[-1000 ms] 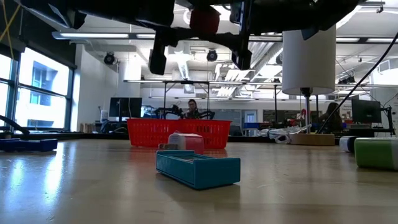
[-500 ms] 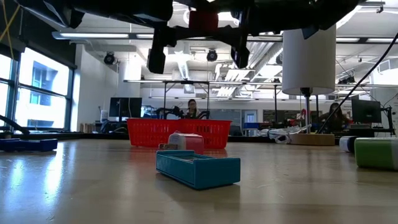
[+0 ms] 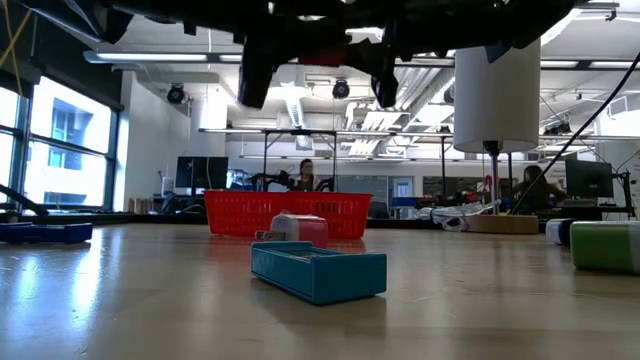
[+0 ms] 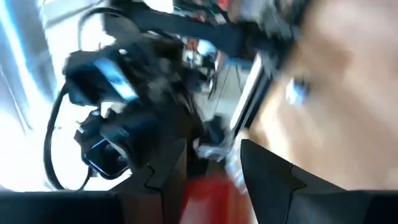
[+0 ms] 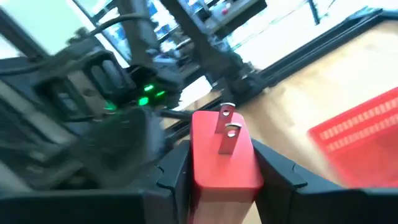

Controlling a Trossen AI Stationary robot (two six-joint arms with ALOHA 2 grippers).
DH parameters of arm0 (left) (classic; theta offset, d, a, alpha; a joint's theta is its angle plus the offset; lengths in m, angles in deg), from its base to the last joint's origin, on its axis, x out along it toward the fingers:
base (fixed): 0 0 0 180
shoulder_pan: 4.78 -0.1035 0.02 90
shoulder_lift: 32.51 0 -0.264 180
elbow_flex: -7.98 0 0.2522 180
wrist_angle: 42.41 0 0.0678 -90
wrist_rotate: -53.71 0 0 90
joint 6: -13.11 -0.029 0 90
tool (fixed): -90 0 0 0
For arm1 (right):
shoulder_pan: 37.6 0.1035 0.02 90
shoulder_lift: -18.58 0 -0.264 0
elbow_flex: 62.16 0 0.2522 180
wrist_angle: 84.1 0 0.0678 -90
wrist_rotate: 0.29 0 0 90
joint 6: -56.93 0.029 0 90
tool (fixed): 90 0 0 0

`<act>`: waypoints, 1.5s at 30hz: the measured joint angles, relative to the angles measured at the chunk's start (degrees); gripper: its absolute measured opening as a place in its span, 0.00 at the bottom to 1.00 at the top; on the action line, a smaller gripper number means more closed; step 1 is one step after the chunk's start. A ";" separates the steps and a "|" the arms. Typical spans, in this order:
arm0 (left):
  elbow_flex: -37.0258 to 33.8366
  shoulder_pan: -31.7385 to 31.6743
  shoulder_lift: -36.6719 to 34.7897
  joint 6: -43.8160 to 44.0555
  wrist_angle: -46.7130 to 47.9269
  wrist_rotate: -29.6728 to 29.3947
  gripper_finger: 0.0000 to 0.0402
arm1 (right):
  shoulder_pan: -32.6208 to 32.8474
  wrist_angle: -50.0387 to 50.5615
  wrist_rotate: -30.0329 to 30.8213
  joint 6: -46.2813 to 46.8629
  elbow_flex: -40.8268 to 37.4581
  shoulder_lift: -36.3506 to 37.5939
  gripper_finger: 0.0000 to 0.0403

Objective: Pick & Place Office items
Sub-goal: Put the red charger adapter into the left red bin

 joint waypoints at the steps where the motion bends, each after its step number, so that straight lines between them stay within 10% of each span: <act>1: 0.00 0.52 0.00 4.01 -1.31 -0.03 0.35 | -0.01 0.05 0.90 -0.79 0.00 0.00 0.29; 24: 0.02 3.13 -12.74 31.73 1.70 -24.45 0.23 | 2.57 -0.96 10.03 -17.88 -0.02 0.09 0.28; 34: -0.09 5.45 -26.71 44.94 32.71 -30.16 0.08 | 5.97 -0.94 13.57 -22.48 -0.04 0.11 0.28; 45: -0.09 -2.44 -43.29 82.18 65.26 9.03 0.05 | 6.11 -0.96 13.34 -22.50 -0.04 0.11 0.28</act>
